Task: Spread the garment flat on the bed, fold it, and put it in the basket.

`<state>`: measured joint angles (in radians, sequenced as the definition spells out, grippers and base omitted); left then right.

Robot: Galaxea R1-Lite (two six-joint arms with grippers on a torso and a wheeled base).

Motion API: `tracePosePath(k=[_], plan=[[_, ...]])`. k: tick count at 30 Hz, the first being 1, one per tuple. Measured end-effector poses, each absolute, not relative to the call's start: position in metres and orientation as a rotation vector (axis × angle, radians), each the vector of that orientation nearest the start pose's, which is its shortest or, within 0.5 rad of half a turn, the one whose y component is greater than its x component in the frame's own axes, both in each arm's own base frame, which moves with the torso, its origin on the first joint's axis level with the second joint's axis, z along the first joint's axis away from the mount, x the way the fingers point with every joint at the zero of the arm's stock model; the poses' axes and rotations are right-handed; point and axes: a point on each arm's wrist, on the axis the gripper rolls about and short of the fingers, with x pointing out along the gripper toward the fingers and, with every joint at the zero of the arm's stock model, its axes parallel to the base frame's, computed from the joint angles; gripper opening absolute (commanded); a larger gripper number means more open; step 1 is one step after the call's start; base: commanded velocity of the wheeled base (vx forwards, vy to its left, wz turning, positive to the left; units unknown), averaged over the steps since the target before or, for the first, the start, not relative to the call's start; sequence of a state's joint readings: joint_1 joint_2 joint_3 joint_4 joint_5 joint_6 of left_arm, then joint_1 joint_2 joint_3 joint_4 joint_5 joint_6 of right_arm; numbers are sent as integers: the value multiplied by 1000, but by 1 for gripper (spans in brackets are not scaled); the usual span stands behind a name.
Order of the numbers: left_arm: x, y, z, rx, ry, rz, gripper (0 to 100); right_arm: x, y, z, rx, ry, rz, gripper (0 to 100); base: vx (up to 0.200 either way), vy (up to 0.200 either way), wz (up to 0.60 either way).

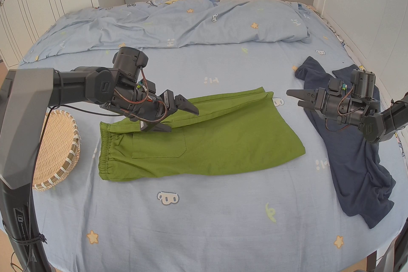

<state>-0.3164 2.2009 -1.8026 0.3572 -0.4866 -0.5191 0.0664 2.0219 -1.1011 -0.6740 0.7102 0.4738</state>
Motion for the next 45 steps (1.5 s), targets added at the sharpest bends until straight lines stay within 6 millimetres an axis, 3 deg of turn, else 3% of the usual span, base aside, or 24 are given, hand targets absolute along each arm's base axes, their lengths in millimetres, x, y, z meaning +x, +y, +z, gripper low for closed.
tracePosePath(k=[9,14,21,34,39,45], plan=[[429,-150,161,-536,962,-532,100,389,39,155,524,398,703,100,0,0,0],[439,-142,166,-597,930,-499,100,389,39,154,525,400,703,100,0,0,0],[458,-135,176,-667,755,-438,100,388,40,154,524,400,705,100,0,0,0],[472,-132,171,-743,667,-377,100,388,40,153,525,402,705,100,0,0,0],[466,-126,191,-772,625,-367,100,388,40,153,524,399,705,100,0,0,0],[443,-106,223,-794,579,-355,100,385,39,156,521,389,709,100,0,0,0]])
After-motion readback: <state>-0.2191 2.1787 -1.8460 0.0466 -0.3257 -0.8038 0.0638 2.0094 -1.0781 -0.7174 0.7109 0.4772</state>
